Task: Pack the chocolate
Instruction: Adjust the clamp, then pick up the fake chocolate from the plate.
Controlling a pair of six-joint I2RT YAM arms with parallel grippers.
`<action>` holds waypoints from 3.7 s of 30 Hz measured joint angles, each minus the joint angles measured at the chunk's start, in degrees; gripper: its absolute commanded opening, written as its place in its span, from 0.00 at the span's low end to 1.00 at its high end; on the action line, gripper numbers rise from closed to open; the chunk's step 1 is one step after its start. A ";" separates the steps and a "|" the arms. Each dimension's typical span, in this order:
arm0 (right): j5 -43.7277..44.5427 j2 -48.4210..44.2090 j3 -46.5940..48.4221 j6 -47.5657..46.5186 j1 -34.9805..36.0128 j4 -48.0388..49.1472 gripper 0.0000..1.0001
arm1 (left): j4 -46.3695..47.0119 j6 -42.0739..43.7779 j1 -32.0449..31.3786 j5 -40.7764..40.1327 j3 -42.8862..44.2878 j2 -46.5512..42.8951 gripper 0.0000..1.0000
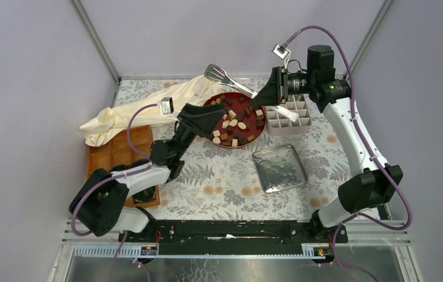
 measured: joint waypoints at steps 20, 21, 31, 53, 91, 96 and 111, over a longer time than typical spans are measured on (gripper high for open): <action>5.22 -0.15 -2.60 -8.17 -4.09 -6.73 0.47 | -24.94 13.31 2.25 -2.29 -7.43 -20.96 0.99; 5.75 -0.15 -2.60 -9.05 -4.09 -7.39 0.47 | -26.21 13.90 2.36 -2.36 -7.43 -21.42 0.99; 21.99 -0.15 -2.47 -25.86 -4.13 -20.06 0.44 | -59.80 19.58 6.75 -3.76 2.38 -23.32 0.99; 52.76 5.68 -14.08 -47.65 1.68 -25.14 0.42 | -73.81 13.49 20.57 8.41 -0.33 -17.86 0.98; 59.32 18.12 -8.59 -42.23 2.32 -19.45 0.27 | -68.65 9.94 20.57 11.43 -0.87 -13.25 0.98; 58.86 18.27 -8.04 -42.21 2.32 -19.58 0.11 | -68.63 10.05 20.57 12.04 -0.66 -13.18 0.99; 44.96 7.85 -5.46 -41.66 -7.17 -23.58 0.02 | -79.38 29.59 21.00 10.75 6.16 -21.59 0.99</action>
